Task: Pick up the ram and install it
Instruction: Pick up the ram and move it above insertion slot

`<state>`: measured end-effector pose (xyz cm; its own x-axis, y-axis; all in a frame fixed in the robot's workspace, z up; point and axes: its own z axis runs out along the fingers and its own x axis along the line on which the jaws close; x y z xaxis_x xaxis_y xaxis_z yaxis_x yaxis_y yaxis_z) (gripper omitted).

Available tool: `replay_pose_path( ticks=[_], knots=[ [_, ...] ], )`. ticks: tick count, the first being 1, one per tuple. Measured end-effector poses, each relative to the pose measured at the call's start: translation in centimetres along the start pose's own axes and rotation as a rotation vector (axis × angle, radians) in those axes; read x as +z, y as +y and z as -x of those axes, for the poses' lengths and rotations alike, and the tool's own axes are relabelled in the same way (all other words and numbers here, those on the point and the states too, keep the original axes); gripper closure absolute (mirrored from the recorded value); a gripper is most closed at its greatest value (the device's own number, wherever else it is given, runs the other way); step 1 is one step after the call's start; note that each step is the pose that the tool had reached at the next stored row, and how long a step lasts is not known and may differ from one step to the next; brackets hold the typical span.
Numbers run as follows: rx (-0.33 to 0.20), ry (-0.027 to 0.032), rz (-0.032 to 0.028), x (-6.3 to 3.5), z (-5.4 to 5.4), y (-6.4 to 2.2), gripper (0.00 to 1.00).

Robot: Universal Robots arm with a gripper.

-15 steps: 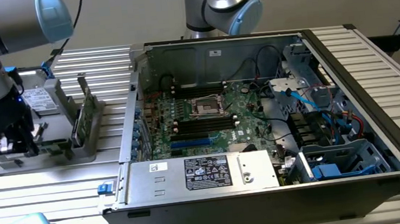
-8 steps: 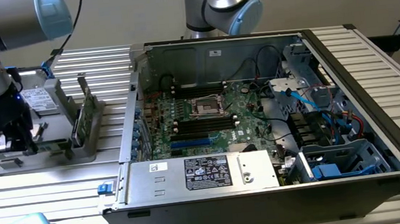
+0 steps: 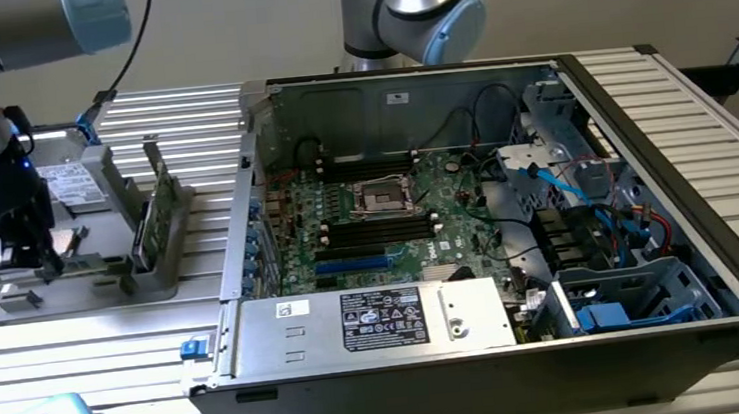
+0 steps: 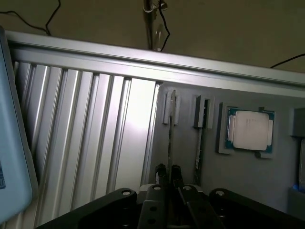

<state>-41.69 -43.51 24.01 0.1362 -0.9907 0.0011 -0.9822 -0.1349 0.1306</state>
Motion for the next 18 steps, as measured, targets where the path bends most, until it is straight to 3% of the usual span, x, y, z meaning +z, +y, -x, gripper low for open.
replay_pose_path(
  ticks=[13, 18],
  knots=[
    [-0.001, -0.0064, 0.0474, -4.35, -0.4, -2.26, 0.86],
    [-0.002, -0.0070, 0.0534, -6.57, -0.6, -3.58, 0.86]
  ],
)
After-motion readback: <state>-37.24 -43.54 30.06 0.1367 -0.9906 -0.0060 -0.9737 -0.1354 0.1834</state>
